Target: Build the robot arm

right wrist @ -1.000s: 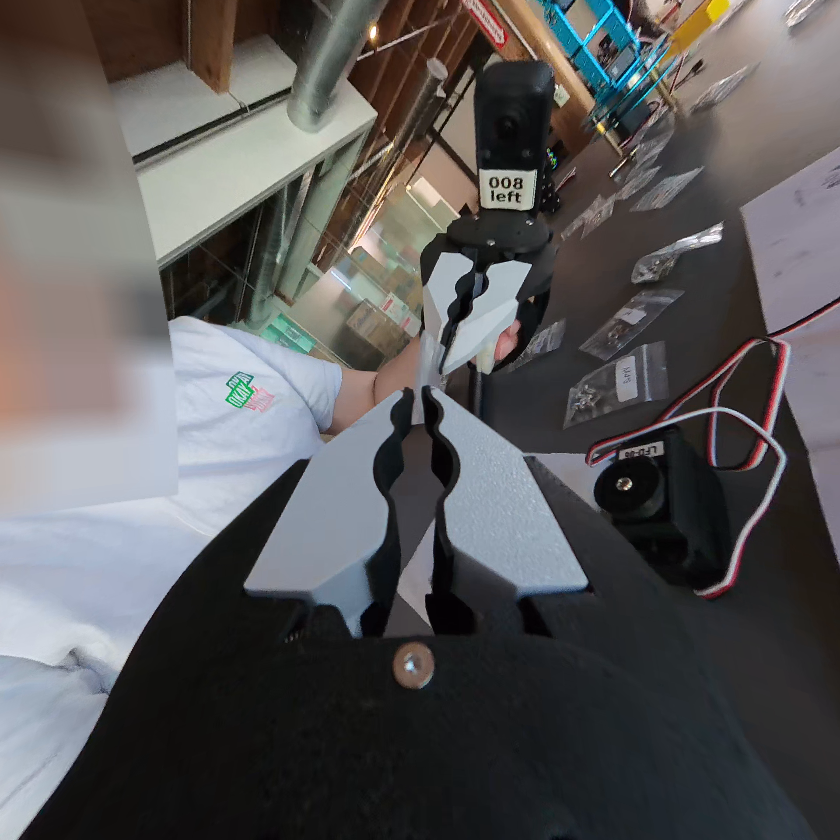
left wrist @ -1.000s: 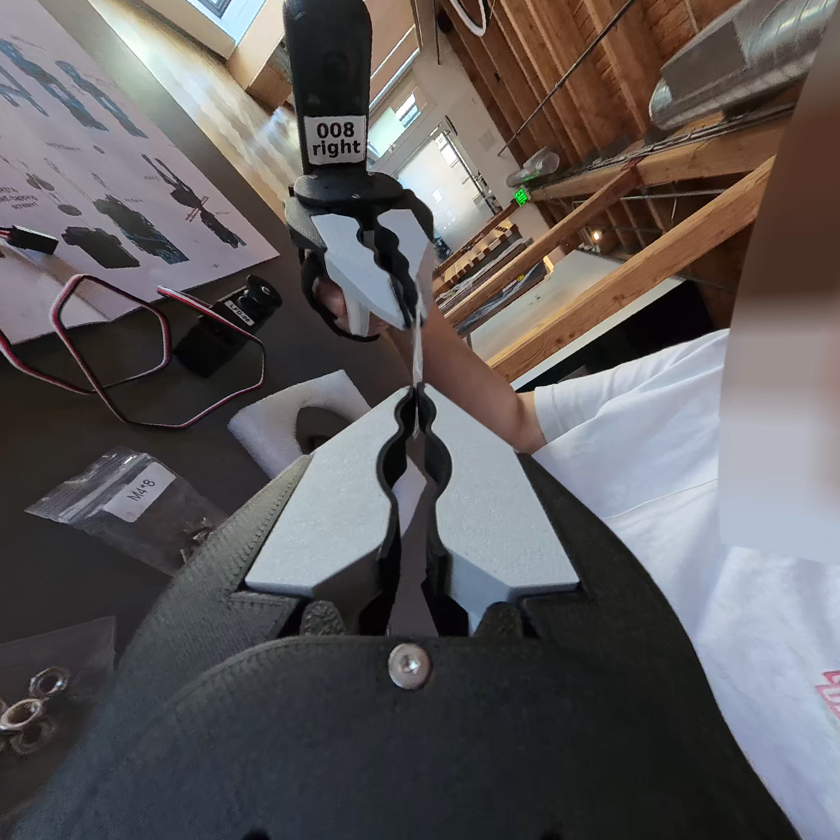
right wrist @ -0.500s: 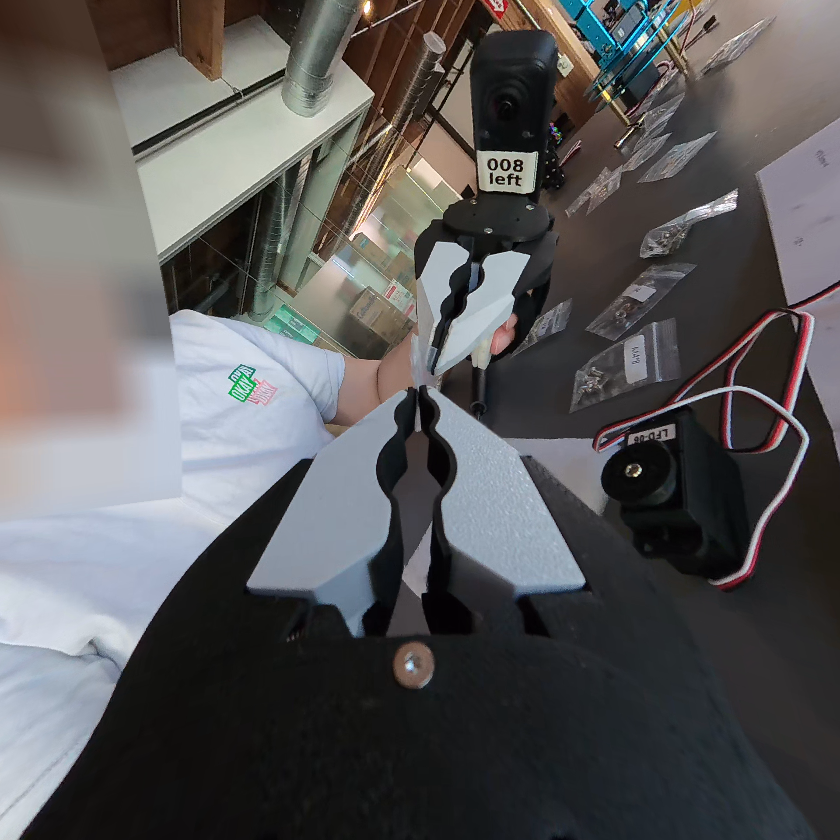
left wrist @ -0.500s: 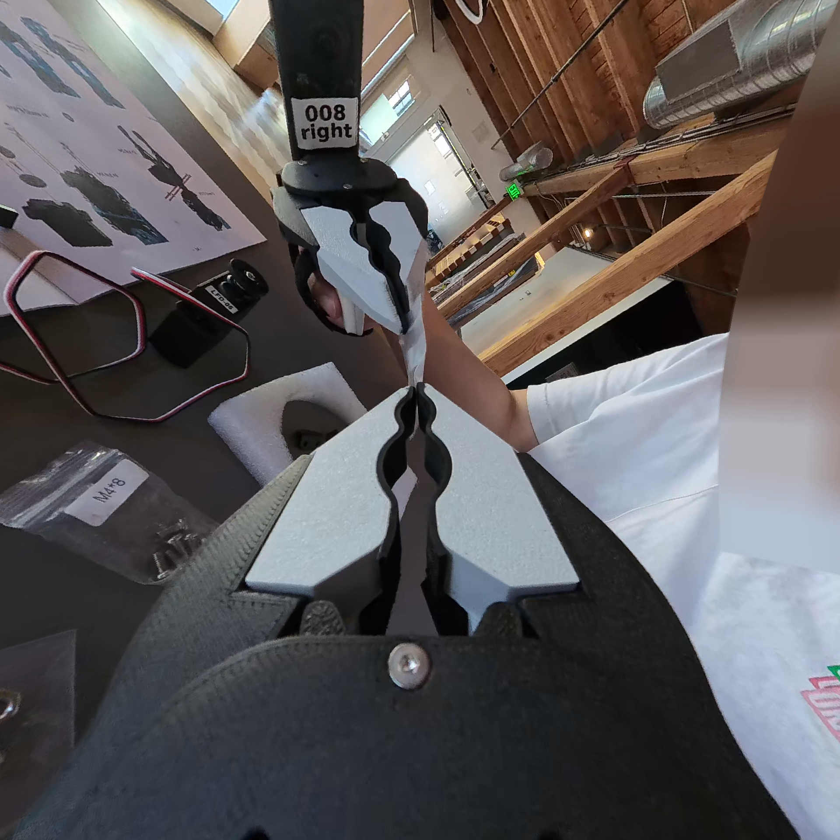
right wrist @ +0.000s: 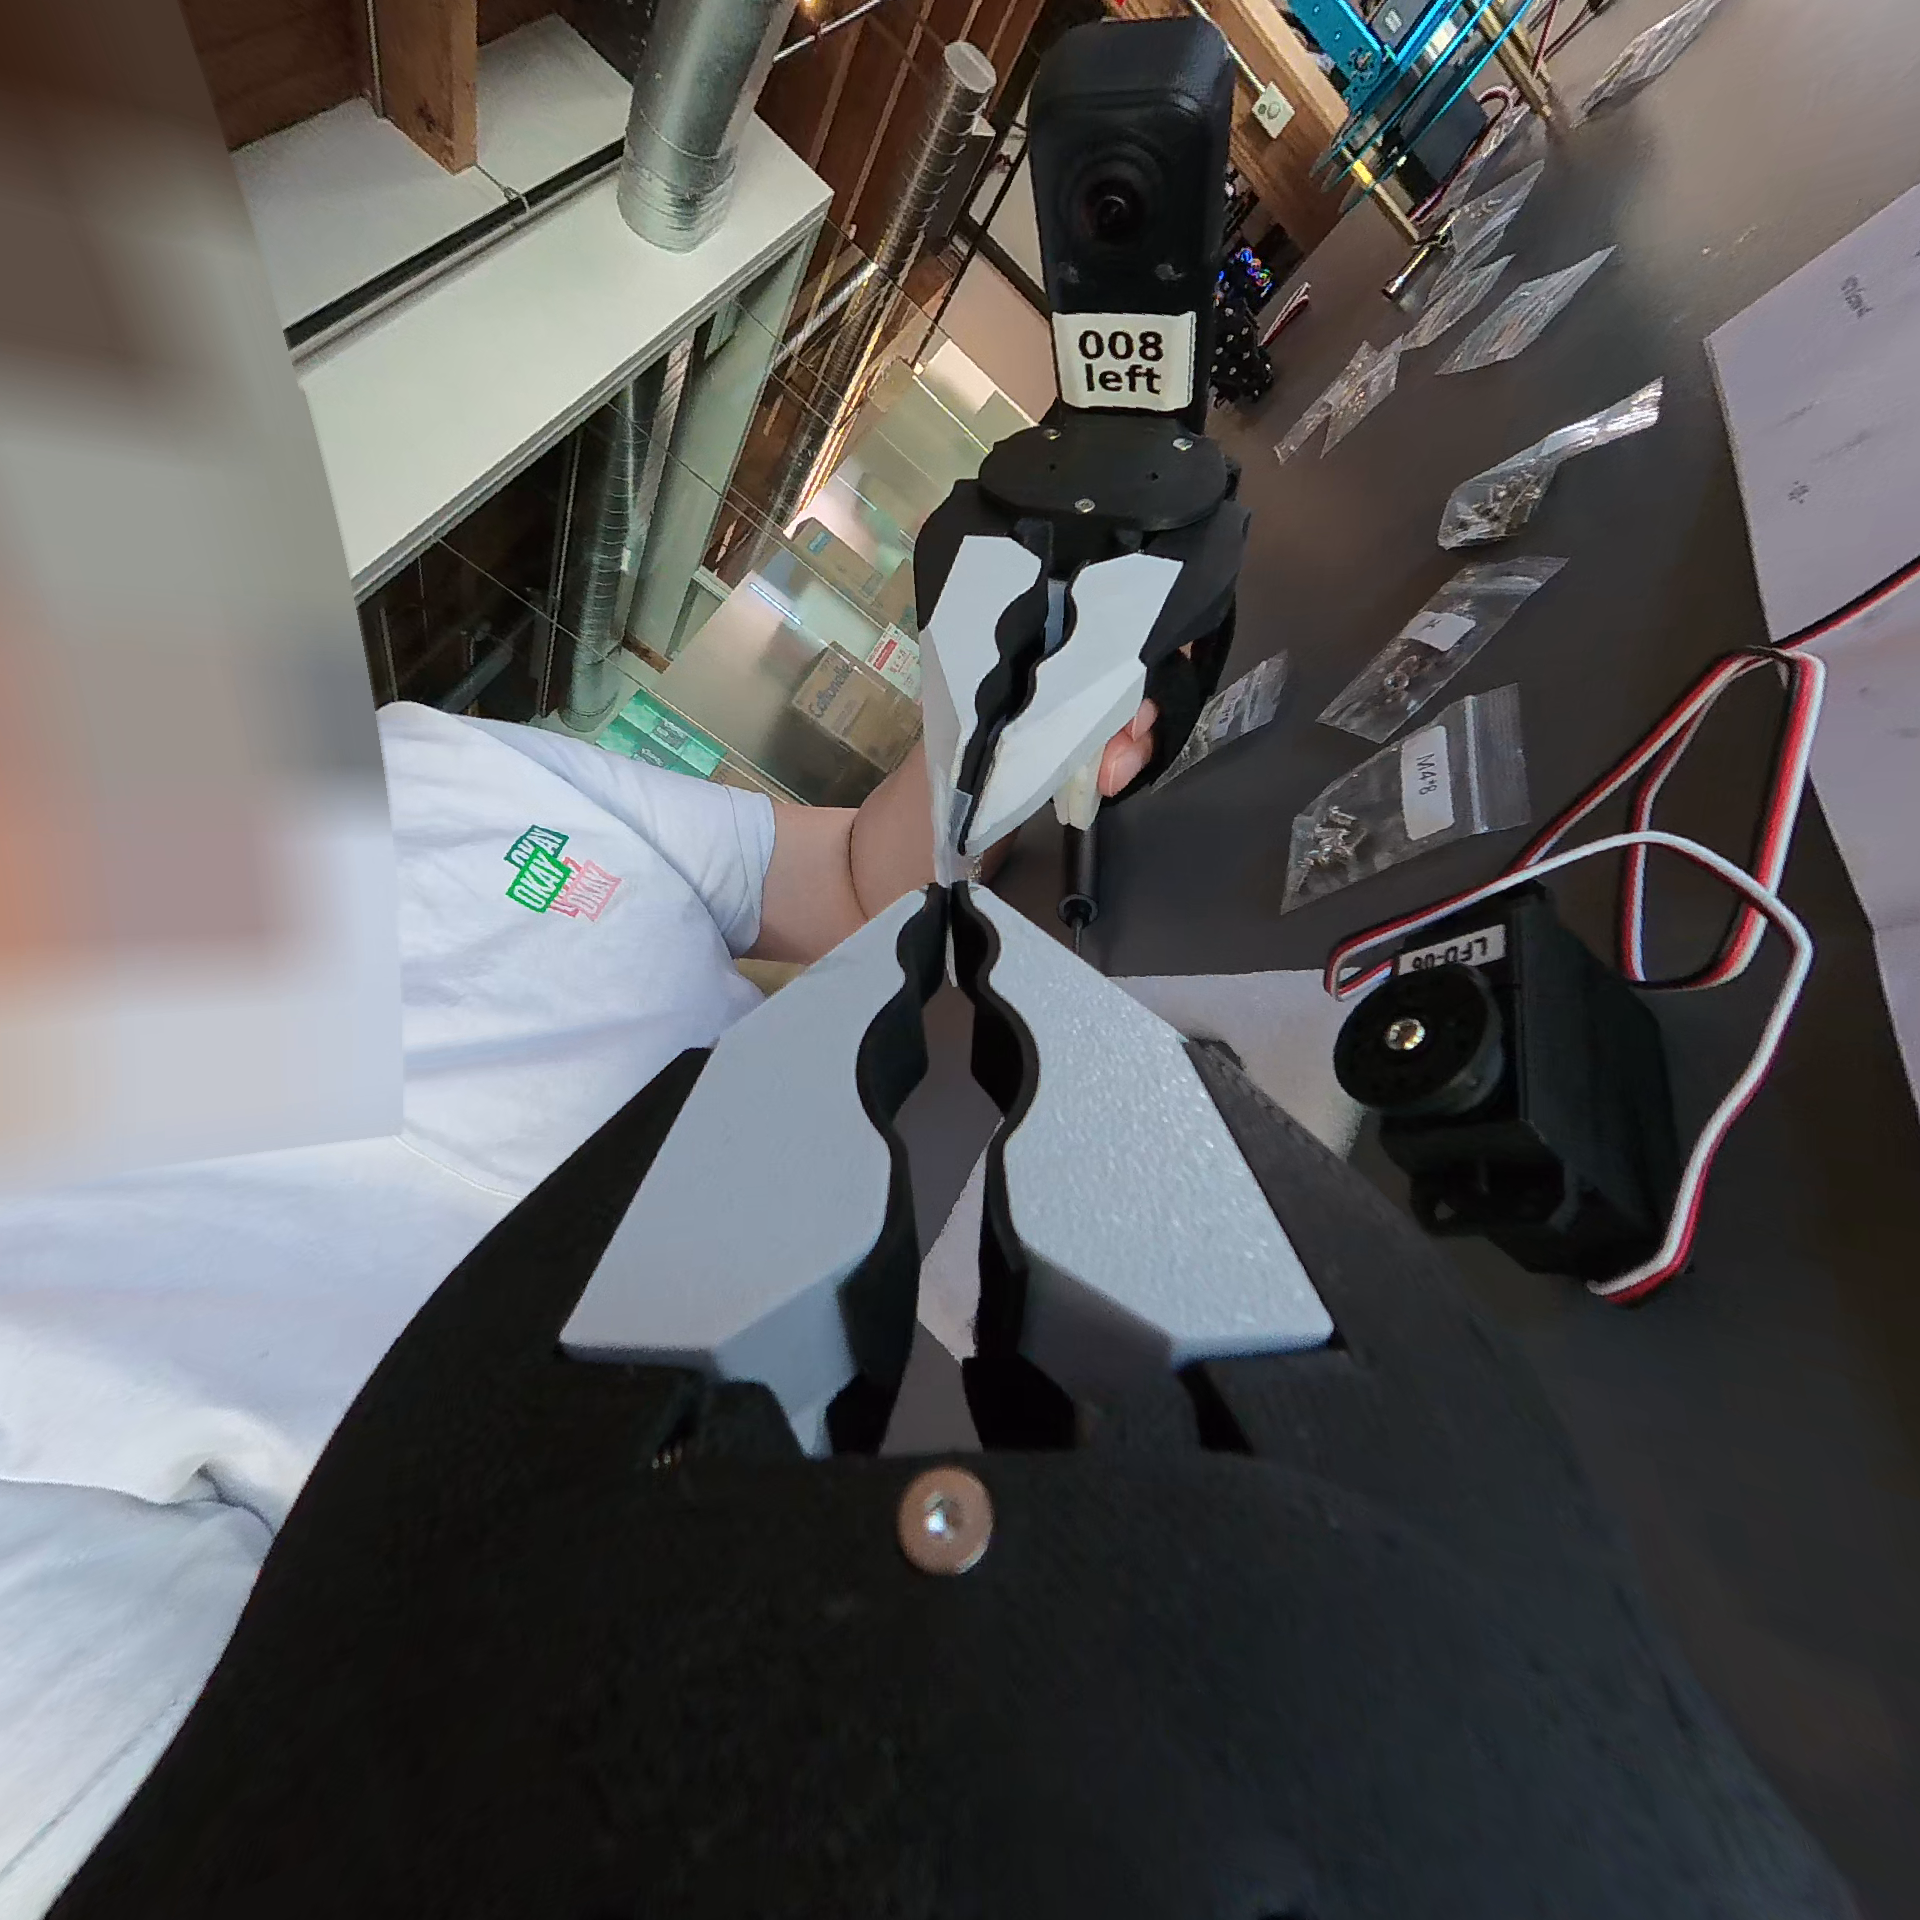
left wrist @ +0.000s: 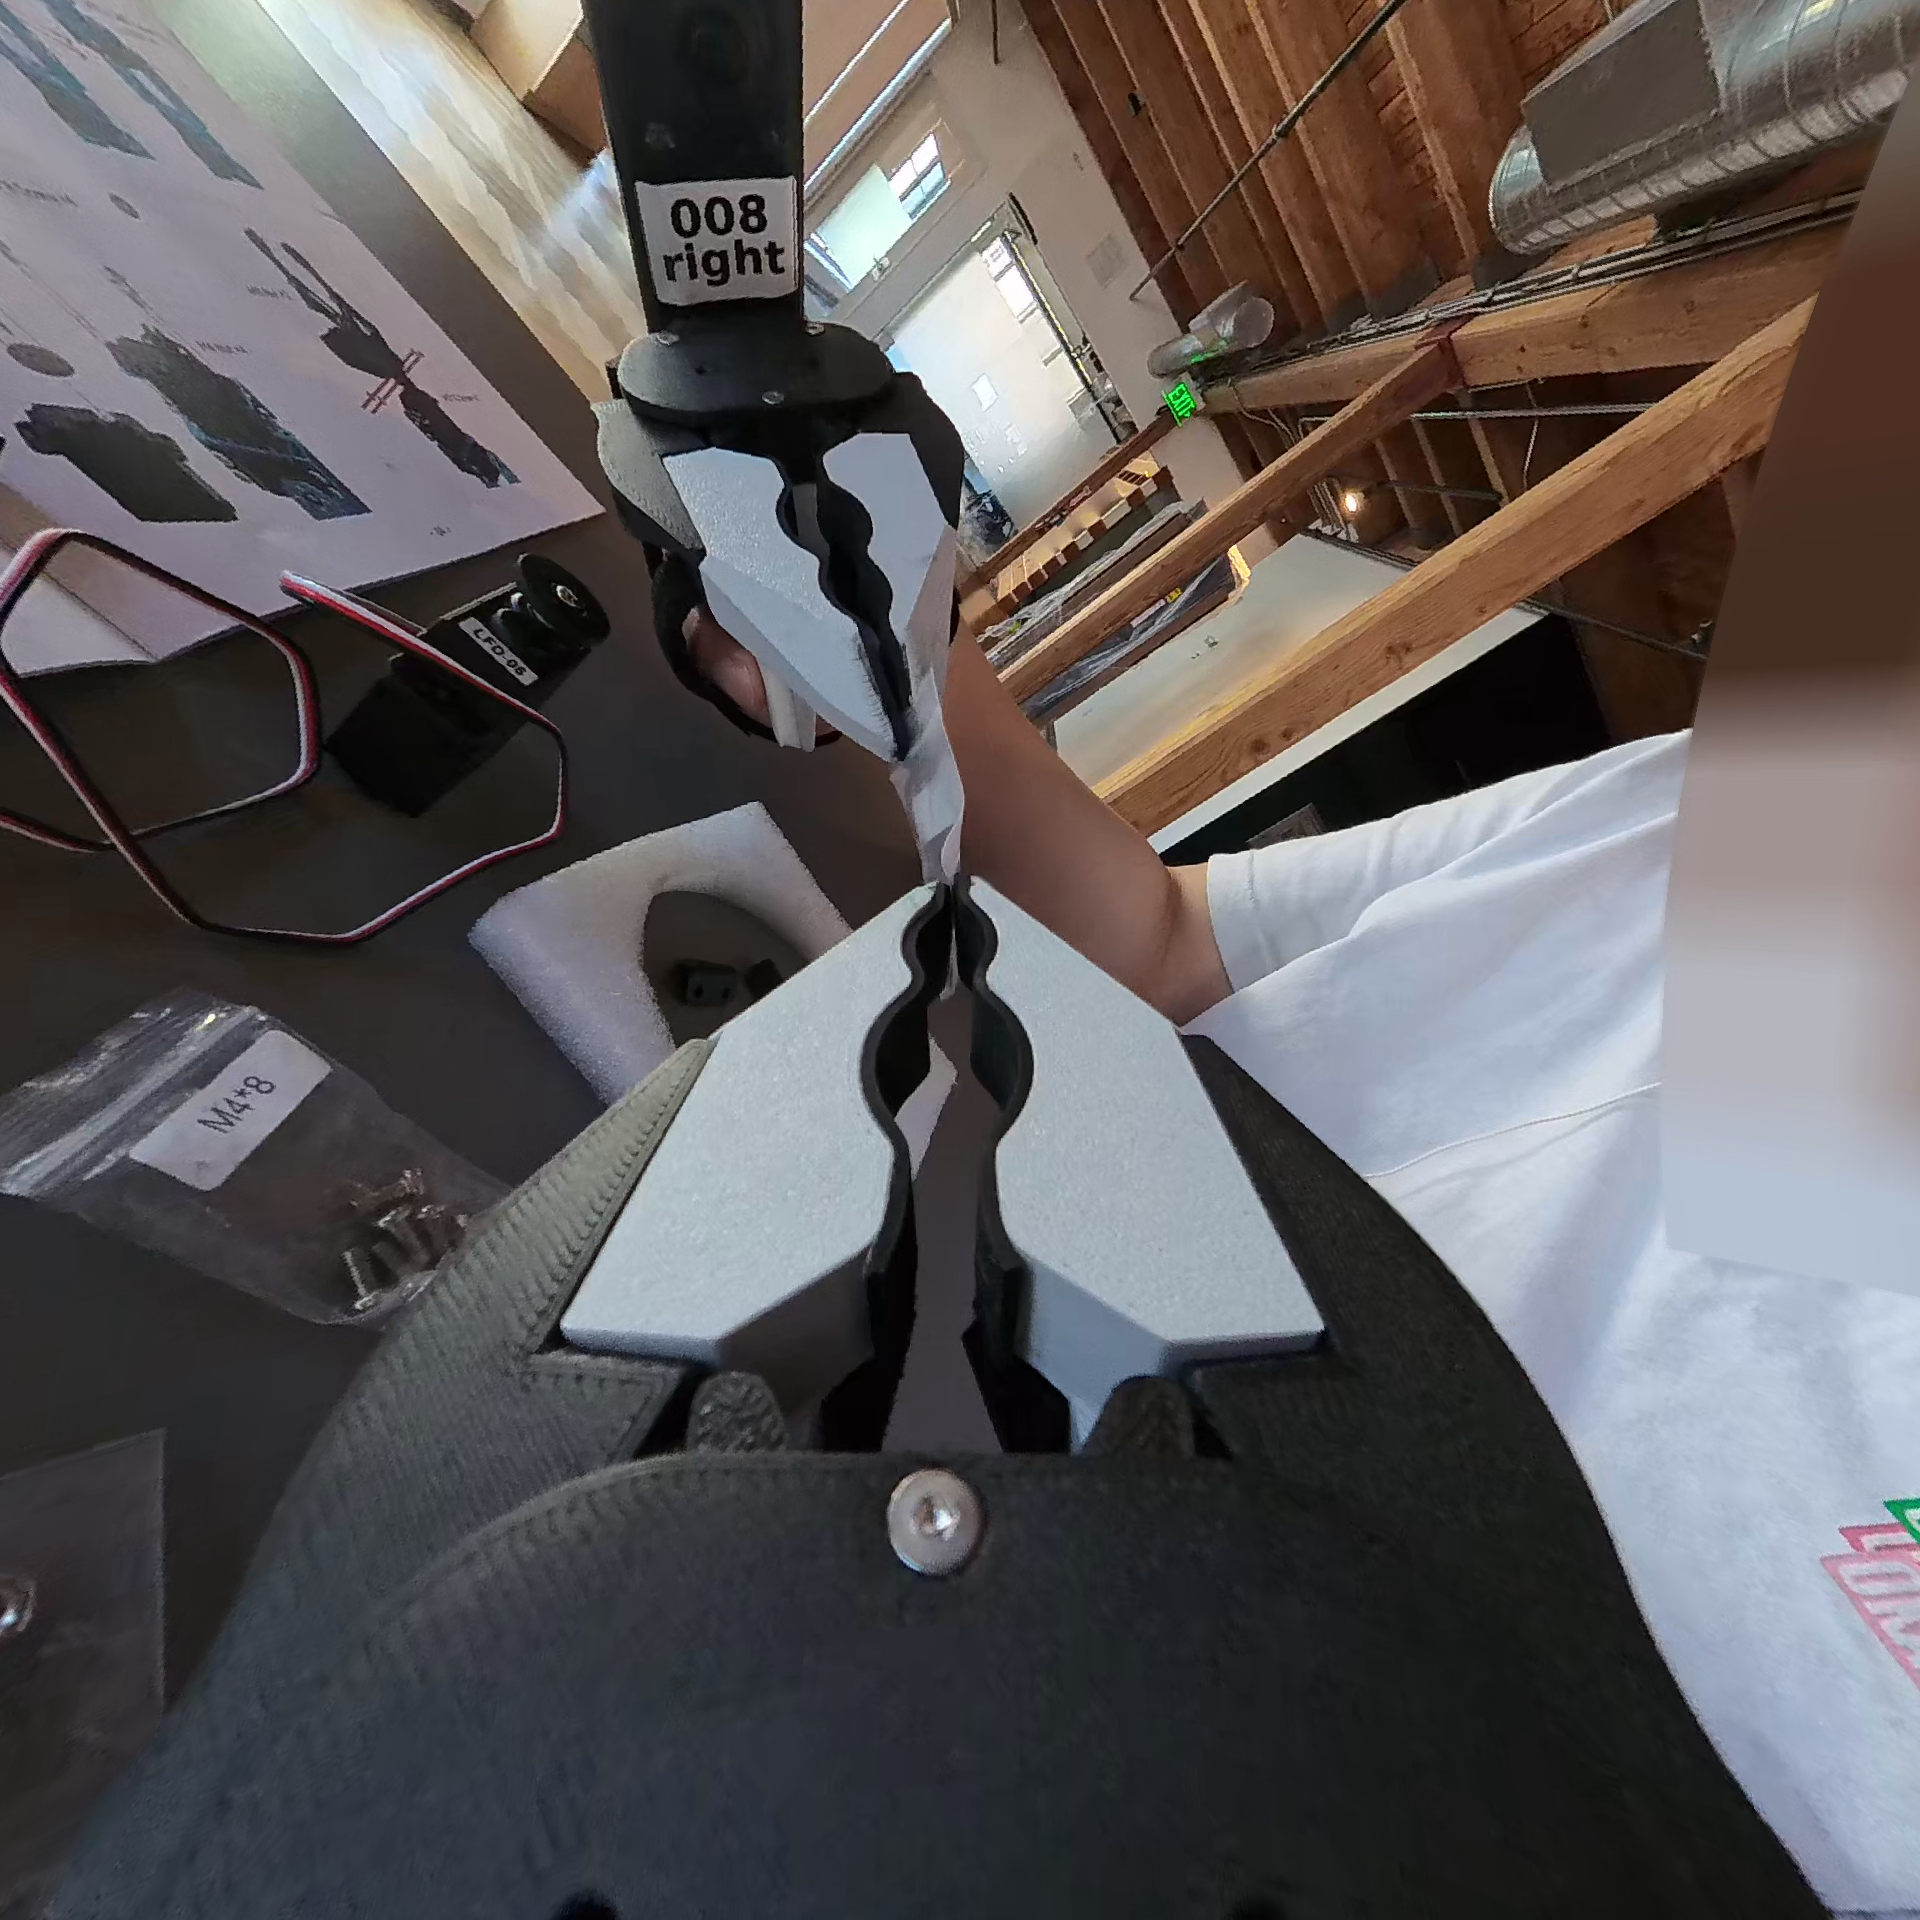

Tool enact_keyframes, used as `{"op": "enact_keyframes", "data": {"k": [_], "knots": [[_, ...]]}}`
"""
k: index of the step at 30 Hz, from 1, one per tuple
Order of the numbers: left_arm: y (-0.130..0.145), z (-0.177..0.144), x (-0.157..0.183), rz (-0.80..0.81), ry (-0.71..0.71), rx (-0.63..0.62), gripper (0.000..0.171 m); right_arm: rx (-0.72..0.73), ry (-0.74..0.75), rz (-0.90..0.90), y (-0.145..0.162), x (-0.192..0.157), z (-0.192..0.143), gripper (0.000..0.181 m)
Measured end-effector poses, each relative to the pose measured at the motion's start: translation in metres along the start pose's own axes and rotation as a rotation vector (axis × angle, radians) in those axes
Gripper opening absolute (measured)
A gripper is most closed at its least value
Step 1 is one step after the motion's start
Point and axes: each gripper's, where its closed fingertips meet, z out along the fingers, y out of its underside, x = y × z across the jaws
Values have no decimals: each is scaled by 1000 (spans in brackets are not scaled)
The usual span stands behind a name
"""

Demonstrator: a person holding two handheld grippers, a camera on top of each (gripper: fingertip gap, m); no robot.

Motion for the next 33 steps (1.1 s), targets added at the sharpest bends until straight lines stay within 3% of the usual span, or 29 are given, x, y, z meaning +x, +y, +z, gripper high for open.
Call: {"op": "enact_keyframes", "data": {"k": [10,13,16,17,21,24,27,30,33], "knots": [[2,0,-4,0,-19,-12,0,-4,15,-4,1,3,1,0],[2,-5,-11,28,-82,-19,1,30,60,-15,4,-1,3,0],[0,-15,-22,139,-269,-44,31,102,142,-126,14,-16,13,0],[-1,-18,-19,159,-299,-52,31,130,196,-148,18,-16,16,0],[-11,-23,10,154,-272,2,12,291,284,-200,30,-22,18,0],[-2,-20,14,167,-341,-44,7,385,351,-176,23,-14,7,0],[1,-8,17,160,-352,-53,0,412,458,-215,14,-4,-8,0],[2,9,6,73,-342,-11,1,412,517,-225,11,1,-14,0],[-5,18,-3,100,-397,65,0,398,560,-262,12,2,-13,0]]}}
